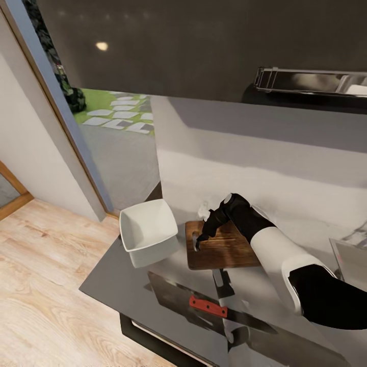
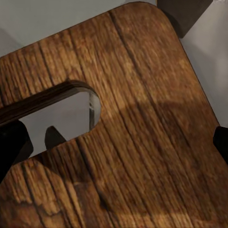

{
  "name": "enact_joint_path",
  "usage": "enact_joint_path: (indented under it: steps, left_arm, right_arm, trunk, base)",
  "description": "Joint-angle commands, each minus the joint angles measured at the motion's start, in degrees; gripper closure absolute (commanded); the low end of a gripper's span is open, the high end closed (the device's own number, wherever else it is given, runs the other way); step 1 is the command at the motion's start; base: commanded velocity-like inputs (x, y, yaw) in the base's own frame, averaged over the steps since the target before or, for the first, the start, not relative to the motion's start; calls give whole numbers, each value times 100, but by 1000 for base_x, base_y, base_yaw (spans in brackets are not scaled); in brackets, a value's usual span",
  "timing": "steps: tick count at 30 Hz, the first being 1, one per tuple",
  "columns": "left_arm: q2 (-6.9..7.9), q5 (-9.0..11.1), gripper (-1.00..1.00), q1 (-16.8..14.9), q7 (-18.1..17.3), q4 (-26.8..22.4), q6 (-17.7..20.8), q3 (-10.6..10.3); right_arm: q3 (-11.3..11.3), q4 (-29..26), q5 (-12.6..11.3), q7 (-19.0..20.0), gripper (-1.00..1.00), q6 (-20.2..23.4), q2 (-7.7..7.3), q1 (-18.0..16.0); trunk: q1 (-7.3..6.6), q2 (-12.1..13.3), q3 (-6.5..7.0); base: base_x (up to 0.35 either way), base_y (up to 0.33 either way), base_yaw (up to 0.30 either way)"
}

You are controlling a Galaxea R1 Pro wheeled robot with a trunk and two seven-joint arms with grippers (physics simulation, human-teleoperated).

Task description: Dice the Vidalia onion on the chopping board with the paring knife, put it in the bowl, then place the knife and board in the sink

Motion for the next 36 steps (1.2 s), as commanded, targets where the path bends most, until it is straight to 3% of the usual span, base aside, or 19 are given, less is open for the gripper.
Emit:
enact_joint_path:
  steps: [1, 17, 30, 36]
  left_arm:
    - [0, 5, -100, -3, -4, 2, -17, -4]
    - [0, 5, -100, -3, -4, 2, -17, -4]
    - [0, 5, -100, -3, -4, 2, -17, -4]
    - [0, 5, -100, -4, -4, 2, -17, -4]
  right_arm:
    - [10, -8, 21, 21, -100, 53, 0, 0]
    - [8, -406, 38, 24, -100, 55, -172, 0]
    - [4, -433, 45, 21, -100, 55, -184, 0]
    - [-39, -716, 36, -11, -100, 56, -191, 0]
  trunk:
    - [4, -8, -19]
    - [4, -8, -36]
    - [4, -8, -36]
    - [4, -8, -36]
  base:
    - [0, 0, 0]
    - [0, 0, 0]
    - [0, 0, 0]
    - [0, 0, 0]
